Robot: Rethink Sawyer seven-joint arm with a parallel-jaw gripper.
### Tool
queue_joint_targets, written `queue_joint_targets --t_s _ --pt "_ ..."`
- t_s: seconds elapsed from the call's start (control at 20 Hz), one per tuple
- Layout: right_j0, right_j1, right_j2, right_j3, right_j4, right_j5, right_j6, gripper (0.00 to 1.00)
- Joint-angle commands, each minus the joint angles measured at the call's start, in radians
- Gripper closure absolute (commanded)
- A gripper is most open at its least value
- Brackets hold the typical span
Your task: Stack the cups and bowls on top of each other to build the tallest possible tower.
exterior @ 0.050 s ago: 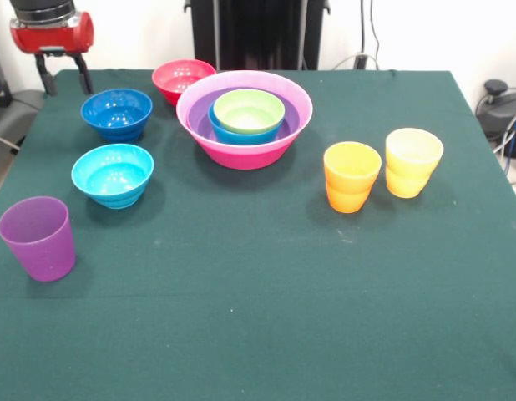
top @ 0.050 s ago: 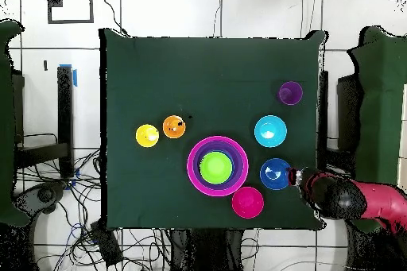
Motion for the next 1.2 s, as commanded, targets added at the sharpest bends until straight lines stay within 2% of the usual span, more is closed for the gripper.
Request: queue_joint_targets --t_s 0.05,0.8,1.2 --pt "0.06 0.043 -0.011 -0.007 -0.039 0.059 -0.228 0.0" --pt "0.06 0.134 -0.03 -0.065 -0.086 0.031 -0.245 0.0" --pt "0.055 0.151 -0.028 -0.081 -0.088 0.036 -0.258 0.0"
